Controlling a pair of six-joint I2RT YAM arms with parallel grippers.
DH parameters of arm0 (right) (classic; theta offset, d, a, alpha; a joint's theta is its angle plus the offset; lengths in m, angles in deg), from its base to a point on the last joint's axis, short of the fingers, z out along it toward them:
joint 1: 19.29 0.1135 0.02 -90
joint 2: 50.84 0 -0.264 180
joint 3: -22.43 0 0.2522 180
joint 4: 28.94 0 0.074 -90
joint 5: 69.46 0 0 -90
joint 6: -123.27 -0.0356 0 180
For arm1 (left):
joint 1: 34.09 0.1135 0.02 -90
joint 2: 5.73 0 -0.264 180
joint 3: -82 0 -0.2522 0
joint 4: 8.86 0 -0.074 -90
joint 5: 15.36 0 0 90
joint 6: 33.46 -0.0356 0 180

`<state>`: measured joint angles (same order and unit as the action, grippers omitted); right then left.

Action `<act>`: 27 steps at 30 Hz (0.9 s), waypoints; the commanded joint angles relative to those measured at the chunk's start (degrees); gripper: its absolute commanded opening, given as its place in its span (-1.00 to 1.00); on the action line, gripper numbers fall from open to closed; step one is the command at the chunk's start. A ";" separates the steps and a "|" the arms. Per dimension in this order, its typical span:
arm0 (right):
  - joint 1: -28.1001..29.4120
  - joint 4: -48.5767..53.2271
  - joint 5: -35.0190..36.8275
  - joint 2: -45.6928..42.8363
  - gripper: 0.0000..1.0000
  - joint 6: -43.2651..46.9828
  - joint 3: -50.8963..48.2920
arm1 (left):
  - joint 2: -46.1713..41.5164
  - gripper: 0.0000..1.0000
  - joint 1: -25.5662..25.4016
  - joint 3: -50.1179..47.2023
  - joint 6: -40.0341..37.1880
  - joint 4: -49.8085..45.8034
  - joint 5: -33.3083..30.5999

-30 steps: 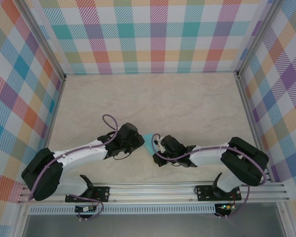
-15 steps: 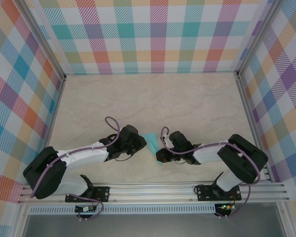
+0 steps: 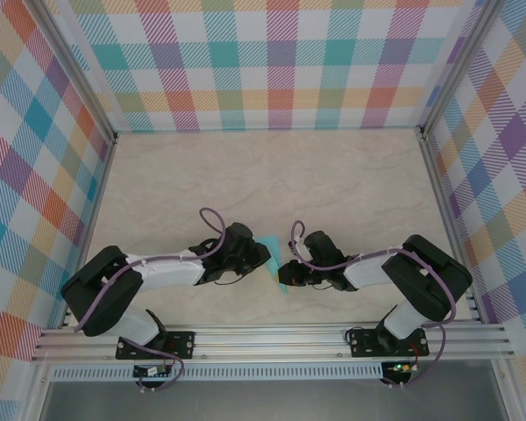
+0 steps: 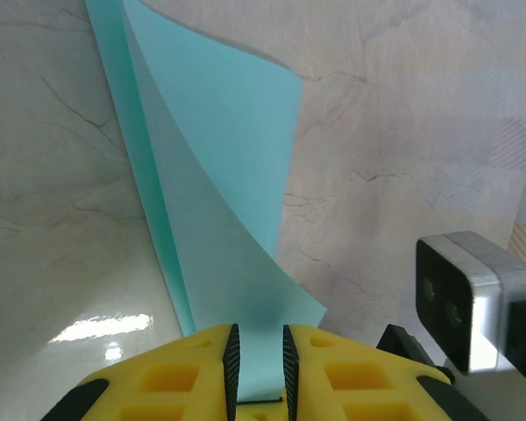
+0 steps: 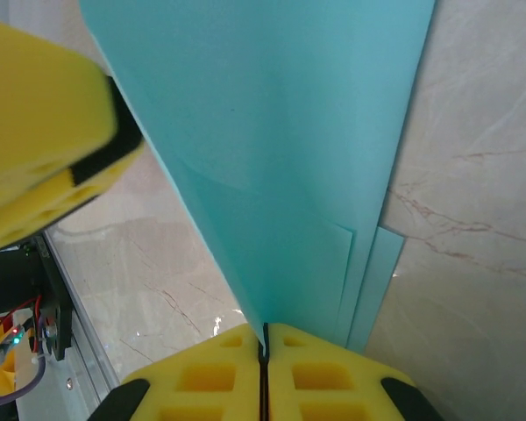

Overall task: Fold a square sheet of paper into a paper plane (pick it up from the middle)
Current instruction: Fold the wing for the fifth time at the center of the table.

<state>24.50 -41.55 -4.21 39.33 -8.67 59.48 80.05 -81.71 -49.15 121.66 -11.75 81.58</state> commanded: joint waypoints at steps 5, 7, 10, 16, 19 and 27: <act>0.29 2.96 1.88 1.54 -0.83 -0.52 -1.49 | 3.28 -0.56 -0.69 1.91 -0.40 7.43 2.97; 0.25 2.96 1.87 1.59 -0.82 -0.61 -1.49 | 2.78 -0.56 -0.69 1.65 -0.17 7.45 2.86; 0.24 3.07 2.07 1.44 -0.82 -0.67 -1.49 | 1.76 -0.55 -0.64 1.06 -0.29 7.14 2.10; 0.24 2.95 2.13 1.41 -0.82 -1.35 -1.49 | 2.02 -0.55 -0.70 1.29 -1.48 6.85 1.97; 0.26 2.92 2.34 1.41 -0.82 -1.85 -1.58 | 3.72 -0.55 -0.69 1.56 -1.88 7.39 1.89; 0.24 3.94 1.82 -0.30 -0.75 -2.11 -1.25 | 6.59 -0.55 -0.68 2.35 -2.57 5.59 0.46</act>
<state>24.52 -41.49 -3.99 38.96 -10.59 59.44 85.95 -81.88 -48.17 120.22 -5.80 83.37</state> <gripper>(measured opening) 0.122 0.224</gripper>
